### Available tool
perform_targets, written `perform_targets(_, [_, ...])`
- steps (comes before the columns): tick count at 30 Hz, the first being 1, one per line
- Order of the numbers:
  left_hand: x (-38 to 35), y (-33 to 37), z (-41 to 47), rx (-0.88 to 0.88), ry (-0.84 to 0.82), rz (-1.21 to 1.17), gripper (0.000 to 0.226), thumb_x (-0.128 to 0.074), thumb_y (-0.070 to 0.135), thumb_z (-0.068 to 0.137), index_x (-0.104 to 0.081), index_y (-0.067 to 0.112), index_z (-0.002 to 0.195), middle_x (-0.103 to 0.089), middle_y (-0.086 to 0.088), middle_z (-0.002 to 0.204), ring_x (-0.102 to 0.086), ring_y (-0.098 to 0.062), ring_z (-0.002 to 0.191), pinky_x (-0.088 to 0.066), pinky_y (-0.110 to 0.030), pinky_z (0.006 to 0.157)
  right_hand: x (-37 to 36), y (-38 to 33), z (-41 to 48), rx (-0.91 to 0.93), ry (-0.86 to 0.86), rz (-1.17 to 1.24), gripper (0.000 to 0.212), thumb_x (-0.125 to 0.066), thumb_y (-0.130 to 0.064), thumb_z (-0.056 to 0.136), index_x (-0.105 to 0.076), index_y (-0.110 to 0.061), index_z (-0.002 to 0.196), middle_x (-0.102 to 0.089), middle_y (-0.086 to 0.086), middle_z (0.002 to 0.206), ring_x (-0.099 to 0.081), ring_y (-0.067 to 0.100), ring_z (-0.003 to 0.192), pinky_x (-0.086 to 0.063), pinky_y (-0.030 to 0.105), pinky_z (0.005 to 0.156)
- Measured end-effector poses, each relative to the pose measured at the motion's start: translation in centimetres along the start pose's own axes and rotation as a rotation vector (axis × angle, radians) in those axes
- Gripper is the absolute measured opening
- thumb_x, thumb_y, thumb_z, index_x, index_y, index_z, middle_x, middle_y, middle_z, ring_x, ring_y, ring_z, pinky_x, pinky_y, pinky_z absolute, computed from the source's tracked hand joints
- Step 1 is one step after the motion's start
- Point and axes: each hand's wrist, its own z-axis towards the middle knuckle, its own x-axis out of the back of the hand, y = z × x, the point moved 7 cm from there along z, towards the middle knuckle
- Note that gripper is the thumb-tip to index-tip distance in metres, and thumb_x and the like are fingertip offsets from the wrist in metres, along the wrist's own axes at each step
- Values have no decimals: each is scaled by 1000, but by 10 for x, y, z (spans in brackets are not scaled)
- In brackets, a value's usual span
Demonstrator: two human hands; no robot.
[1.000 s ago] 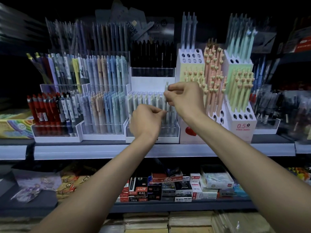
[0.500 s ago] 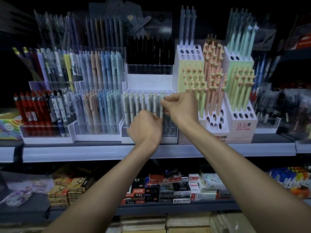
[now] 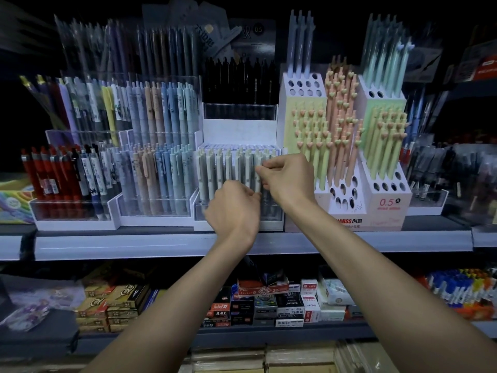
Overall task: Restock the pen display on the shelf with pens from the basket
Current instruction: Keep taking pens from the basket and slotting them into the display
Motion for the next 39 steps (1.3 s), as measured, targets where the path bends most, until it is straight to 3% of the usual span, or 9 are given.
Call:
perform_targets(4, [0,0,1,-14,-3,21,14,-72,35,90,-80,25,85,-77,-2,86,-72,-32,89,-41,-32,66,1,-1,-3,-5,4,-10,16,-82,-15,85,-76,-6,73,-75,8,70,-75,20,72,-64,43,77])
perform_targets(9, [1,-1,1,-35,0,40,14,-73,38,90,-82,26,90,-78,-2,88,-73,-31,90,-40,-31,65,1,-4,-4,28,17,-43,24,-81,-16,86,-73,6,79,-73,23,77,-73,37,76,-63,44,75])
perform_targets(13, [2,0,1,-44,-3,65,15,-73,39,91,-82,28,93,-78,-2,90,-72,-31,92,-40,-31,67,3,-6,-5,33,20,-69,25,-79,-16,87,-73,7,81,-73,23,78,-72,37,77,-62,43,76])
perform_targets(19, [7,2,-6,-73,-37,98,16,-70,38,92,-82,28,93,-78,-2,88,-73,-29,91,-46,-32,67,3,-8,-9,1,-11,-98,15,-79,-13,87,-76,0,80,-77,11,79,-74,25,79,-62,40,82])
perform_targets(23, [14,1,-15,-96,-57,112,19,-69,40,92,-81,26,90,-77,1,87,-72,-27,90,-47,-31,68,13,-10,-15,12,22,-140,22,-75,-9,87,-69,12,91,-71,29,92,-69,39,95,-60,41,86])
perform_targets(27, [26,-7,-20,-110,-92,111,21,-63,40,96,-81,30,100,-79,6,95,-72,-22,94,-41,-29,67,23,-9,-25,-21,-5,-147,13,-68,-5,89,-78,-5,98,-78,3,92,-73,21,96,-61,42,89])
perform_targets(32, [42,-28,-29,-159,-200,67,21,-60,35,96,-79,27,89,-76,8,84,-70,-19,82,-55,-31,66,40,-9,-52,2,-75,-180,24,-63,-9,95,-77,-16,112,-76,-1,100,-71,16,94,-58,39,94])
perform_targets(36, [60,-44,-46,-230,-288,-17,23,-60,36,99,-74,31,117,-71,15,92,-67,-15,89,-56,-36,78,51,-4,-81,-56,-200,-225,27,-62,-14,96,-73,-18,120,-72,-4,93,-66,9,81,-51,26,78])
perform_targets(39, [70,-51,-69,-271,-392,-25,52,-60,48,98,-49,34,147,-62,15,111,-63,-12,99,-55,-41,87,50,2,-110,-79,-318,-289,33,-68,-27,95,-68,-19,127,-71,-4,104,-67,11,93,-52,28,82])
